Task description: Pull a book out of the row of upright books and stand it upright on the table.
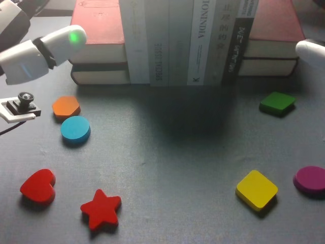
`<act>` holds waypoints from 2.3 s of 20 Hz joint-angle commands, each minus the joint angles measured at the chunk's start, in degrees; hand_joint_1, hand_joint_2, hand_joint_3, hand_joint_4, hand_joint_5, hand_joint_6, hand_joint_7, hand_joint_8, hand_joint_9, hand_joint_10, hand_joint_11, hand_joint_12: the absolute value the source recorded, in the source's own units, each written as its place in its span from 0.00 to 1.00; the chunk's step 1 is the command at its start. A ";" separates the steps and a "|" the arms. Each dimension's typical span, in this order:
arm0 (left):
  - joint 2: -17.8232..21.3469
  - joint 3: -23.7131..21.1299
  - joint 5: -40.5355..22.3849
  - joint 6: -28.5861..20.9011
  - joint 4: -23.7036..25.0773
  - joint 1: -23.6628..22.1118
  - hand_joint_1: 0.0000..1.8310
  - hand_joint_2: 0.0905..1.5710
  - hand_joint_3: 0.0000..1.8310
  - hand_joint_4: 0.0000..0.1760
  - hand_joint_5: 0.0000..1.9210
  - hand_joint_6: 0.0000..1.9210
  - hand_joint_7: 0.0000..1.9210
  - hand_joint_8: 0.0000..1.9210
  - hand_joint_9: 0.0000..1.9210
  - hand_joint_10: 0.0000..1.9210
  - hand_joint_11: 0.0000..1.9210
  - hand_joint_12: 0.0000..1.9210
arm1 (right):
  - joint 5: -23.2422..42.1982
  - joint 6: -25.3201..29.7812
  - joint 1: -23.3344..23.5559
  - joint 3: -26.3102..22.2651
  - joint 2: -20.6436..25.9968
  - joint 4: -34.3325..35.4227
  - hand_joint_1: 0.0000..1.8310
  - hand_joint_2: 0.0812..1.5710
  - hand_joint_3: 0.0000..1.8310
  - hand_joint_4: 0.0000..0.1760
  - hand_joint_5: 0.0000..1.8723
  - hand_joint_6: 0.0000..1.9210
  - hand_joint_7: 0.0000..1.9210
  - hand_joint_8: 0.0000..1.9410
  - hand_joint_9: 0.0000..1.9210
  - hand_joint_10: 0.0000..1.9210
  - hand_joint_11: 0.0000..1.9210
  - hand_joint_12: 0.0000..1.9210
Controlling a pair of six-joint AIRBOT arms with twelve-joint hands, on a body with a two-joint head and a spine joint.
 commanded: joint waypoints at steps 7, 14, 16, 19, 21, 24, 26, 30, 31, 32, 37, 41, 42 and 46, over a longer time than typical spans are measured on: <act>-0.40 0.33 -6.60 -0.35 -1.28 -0.42 0.16 0.85 0.00 0.27 0.01 0.00 0.00 0.00 0.00 0.00 0.00 0.00 | 6.33 -0.01 3.64 1.02 -0.56 0.94 0.32 0.88 0.00 0.00 0.00 0.00 0.00 0.00 0.00 0.00 0.00 0.00; -0.48 0.49 -6.79 -0.42 -1.63 -0.12 0.16 0.84 0.00 0.28 0.01 0.00 0.00 0.00 0.00 0.00 0.00 0.00 | -3.96 -0.28 13.89 5.66 -5.45 -2.88 0.17 0.88 0.00 0.00 0.00 0.00 0.00 0.00 0.00 0.00 0.00 0.00; -0.48 0.49 -6.88 -0.42 -1.83 0.08 0.16 0.84 0.00 0.25 0.00 0.00 0.00 0.00 0.00 0.00 0.00 0.00 | -6.79 -0.28 15.92 7.12 -7.09 -3.42 0.11 0.88 0.00 0.00 0.00 0.00 0.00 0.00 0.00 0.00 0.00 0.00; -0.49 0.49 -6.99 -0.43 -2.10 0.24 0.17 0.84 0.00 0.30 0.00 0.00 0.00 0.00 0.00 0.00 0.00 0.00 | -11.68 -0.29 20.13 9.38 -9.79 -5.49 0.09 0.87 0.00 0.03 0.00 0.00 0.00 0.00 0.00 0.00 0.00 0.00; -0.50 0.61 -7.11 -0.43 -2.20 0.23 0.18 0.84 0.00 0.27 0.00 0.00 0.00 0.00 0.00 0.00 0.00 0.00 | -12.83 -0.29 21.57 10.48 -11.07 -5.95 0.07 0.87 0.00 0.02 0.01 0.00 0.00 0.00 0.00 0.00 0.00 0.00; -0.50 0.66 -7.27 -0.43 -2.43 0.23 0.19 0.84 0.00 0.33 0.02 0.00 0.00 0.00 0.00 0.00 0.00 0.00 | -15.98 -0.28 24.03 12.09 -12.96 -7.23 0.06 0.87 0.00 0.03 0.02 0.01 0.00 0.00 0.00 0.00 0.00 0.00; -0.62 0.75 -7.31 -0.43 -2.46 0.20 0.18 0.85 0.00 0.33 0.02 0.00 0.00 0.00 0.00 0.00 0.00 0.00 | -17.18 -0.28 24.61 12.82 -14.01 -7.41 0.09 0.87 0.00 0.05 0.04 0.01 0.00 0.00 0.00 0.00 0.00 0.00; -0.66 0.78 -7.38 -0.46 -2.50 0.21 0.17 0.85 0.00 0.29 0.03 0.00 0.00 0.00 0.00 0.00 0.00 0.00 | -18.41 -0.28 24.81 13.41 -14.87 -7.56 0.09 0.87 0.00 0.00 0.22 0.08 0.00 0.00 0.00 0.00 0.00 0.00; -0.66 0.78 -7.45 -0.48 -2.64 0.27 0.17 0.85 0.00 0.36 0.02 0.00 0.00 0.00 0.00 0.00 0.00 0.00 | -18.41 -0.28 24.81 13.32 -14.88 -7.71 0.09 0.86 0.00 0.00 0.27 0.07 0.00 0.00 0.00 0.00 0.00 0.00; -0.66 0.78 -7.52 -0.53 -2.78 0.41 0.17 0.85 0.00 0.37 0.03 0.00 0.00 0.00 0.00 0.00 0.00 0.00 | -18.41 -0.28 24.81 13.17 -14.88 -7.96 0.11 0.86 0.00 0.00 0.33 0.09 0.01 0.00 0.00 0.00 0.00 0.00; -0.64 0.69 -8.00 -0.78 -3.09 0.71 0.15 0.85 0.00 0.46 0.02 0.00 0.00 0.00 0.00 0.00 0.00 0.00 | -15.24 -0.28 24.73 9.89 -12.73 -9.13 0.12 0.86 0.00 0.00 0.43 0.13 0.08 0.01 0.00 0.00 0.00 0.00; -0.60 0.59 -8.33 -0.78 -3.77 1.33 0.14 0.85 0.00 0.46 0.02 0.00 0.00 0.00 0.00 0.00 0.00 0.00 | -9.82 -0.19 21.91 6.59 -10.76 -9.36 0.09 0.86 0.00 0.00 0.42 0.14 0.08 0.01 0.00 0.00 0.00 0.00; -0.57 0.54 -8.44 -0.78 -3.86 1.41 0.14 0.85 0.00 0.44 0.02 0.00 0.00 0.00 0.00 0.00 0.00 0.00 | -7.84 0.06 20.64 5.61 -10.06 -9.37 0.11 0.86 0.00 0.00 0.42 0.14 0.09 0.01 0.00 0.00 0.00 0.00; -0.48 0.44 -8.66 -0.78 -3.99 1.49 0.20 0.84 0.00 0.38 0.00 0.00 0.00 0.00 0.00 0.00 0.00 0.00 | -1.95 3.03 16.63 3.46 -8.24 -10.71 0.11 0.87 0.00 0.00 0.45 0.11 0.10 0.00 0.00 0.00 0.00 0.00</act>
